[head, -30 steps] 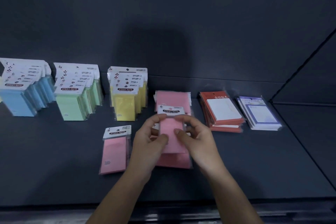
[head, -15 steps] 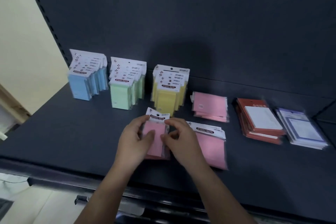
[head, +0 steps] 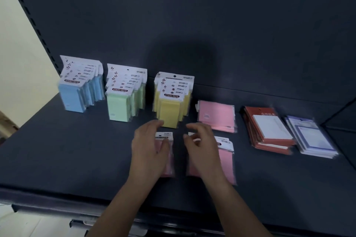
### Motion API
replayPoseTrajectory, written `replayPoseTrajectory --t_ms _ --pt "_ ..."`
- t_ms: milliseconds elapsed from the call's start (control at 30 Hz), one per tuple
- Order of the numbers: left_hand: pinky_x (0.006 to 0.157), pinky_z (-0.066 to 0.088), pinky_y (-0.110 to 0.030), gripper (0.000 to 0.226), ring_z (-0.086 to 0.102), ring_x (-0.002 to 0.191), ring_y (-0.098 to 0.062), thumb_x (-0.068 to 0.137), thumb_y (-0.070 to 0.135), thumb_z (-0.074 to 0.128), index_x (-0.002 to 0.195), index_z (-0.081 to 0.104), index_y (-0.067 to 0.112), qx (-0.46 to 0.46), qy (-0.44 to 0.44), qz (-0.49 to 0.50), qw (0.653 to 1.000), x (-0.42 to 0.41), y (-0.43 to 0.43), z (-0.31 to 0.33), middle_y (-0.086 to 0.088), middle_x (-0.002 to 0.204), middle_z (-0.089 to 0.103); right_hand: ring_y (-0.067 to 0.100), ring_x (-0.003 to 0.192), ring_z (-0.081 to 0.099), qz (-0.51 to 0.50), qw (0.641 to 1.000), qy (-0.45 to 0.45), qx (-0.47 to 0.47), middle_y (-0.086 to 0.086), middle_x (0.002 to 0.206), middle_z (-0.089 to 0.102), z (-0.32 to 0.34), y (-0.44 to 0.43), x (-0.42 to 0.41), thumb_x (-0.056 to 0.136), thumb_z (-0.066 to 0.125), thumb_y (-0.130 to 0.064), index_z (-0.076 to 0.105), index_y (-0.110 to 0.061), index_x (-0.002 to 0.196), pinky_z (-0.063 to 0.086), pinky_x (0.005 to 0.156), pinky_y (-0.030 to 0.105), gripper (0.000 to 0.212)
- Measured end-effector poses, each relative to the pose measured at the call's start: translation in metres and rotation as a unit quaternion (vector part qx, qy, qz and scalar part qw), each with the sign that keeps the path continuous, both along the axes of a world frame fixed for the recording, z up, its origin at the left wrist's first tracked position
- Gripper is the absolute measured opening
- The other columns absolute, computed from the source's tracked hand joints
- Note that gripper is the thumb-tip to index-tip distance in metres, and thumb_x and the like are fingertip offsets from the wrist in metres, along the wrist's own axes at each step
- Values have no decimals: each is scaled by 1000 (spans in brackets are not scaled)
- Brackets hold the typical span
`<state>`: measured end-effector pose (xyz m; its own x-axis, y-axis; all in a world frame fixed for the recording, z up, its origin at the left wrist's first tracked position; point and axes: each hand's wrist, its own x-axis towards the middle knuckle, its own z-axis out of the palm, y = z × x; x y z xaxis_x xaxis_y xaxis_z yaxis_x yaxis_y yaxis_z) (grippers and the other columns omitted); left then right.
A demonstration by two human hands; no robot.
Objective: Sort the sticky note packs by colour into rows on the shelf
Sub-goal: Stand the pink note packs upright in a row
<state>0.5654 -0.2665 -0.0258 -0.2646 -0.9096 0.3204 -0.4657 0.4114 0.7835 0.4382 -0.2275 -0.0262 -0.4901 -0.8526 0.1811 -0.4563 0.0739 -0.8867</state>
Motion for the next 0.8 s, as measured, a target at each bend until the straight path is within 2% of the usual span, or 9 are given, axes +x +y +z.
replayPoseTrajectory --t_ms 67,133,200,267,367,500,600,700,800 --pt "96 31 -17 42 43 113 -3 83 18 56 125 53 14 25 20 -64 997 -20 -1 10 12 113 51 14 99 55 -59 998 -6 -7 -4 112 49 4 2 -22 85 55 1 60 -11 112 44 90 19 29" --pt "95 27 -9 49 38 118 0 89 17 59 135 43 17 74 17 -129 989 -43 -2 20 14 121 45 18 114 51 -115 993 -1 3 -3 118 49 6 7 -46 86 54 0 58 -11 118 39 103 31 34" --pt "84 24 0 52 31 113 4 90 19 58 138 37 18 119 5 -161 980 -64 -4 24 19 119 38 18 122 46 -146 989 -21 15 0 129 48 6 12 -66 87 53 -2 54 -13 125 34 108 35 39" --pt "71 26 5 45 33 106 4 91 17 57 133 41 18 146 12 -173 974 -82 -7 25 19 115 41 16 123 46 -152 986 -59 39 1 134 49 5 17 -79 87 53 -5 50 -15 131 35 109 36 45" --pt "73 32 4 36 48 108 -2 91 16 55 126 48 23 209 47 -175 961 -100 -10 20 16 111 50 13 114 55 -120 975 -181 44 -1 124 59 2 19 -88 87 55 -7 49 -17 132 41 104 37 47" --pt "93 42 -23 30 57 106 -11 87 16 61 118 58 15 251 122 -91 956 -110 -15 10 8 109 62 16 107 61 -146 953 -267 -6 4 114 66 0 22 -97 87 57 -3 60 -10 117 46 99 33 31" --pt "84 46 -25 10 60 89 -13 85 14 65 95 64 17 256 180 -33 949 -114 -16 10 3 91 66 5 85 65 -166 936 -307 -54 -2 91 70 5 27 -100 88 59 -5 66 -12 96 51 78 15 12" --pt "77 48 -24 12 61 71 -5 83 4 65 84 64 16 279 255 -15 926 -115 -14 11 5 74 66 15 77 61 -171 923 -338 -63 3 79 64 5 31 -101 88 59 -4 61 -11 77 52 74 23 13" --pt "65 48 -15 24 57 67 -3 79 -8 64 85 59 15 326 298 -14 897 -112 -7 11 5 76 59 16 67 54 -155 910 -380 -58 9 75 49 2 35 -104 85 56 5 45 -14 66 48 68 29 29"
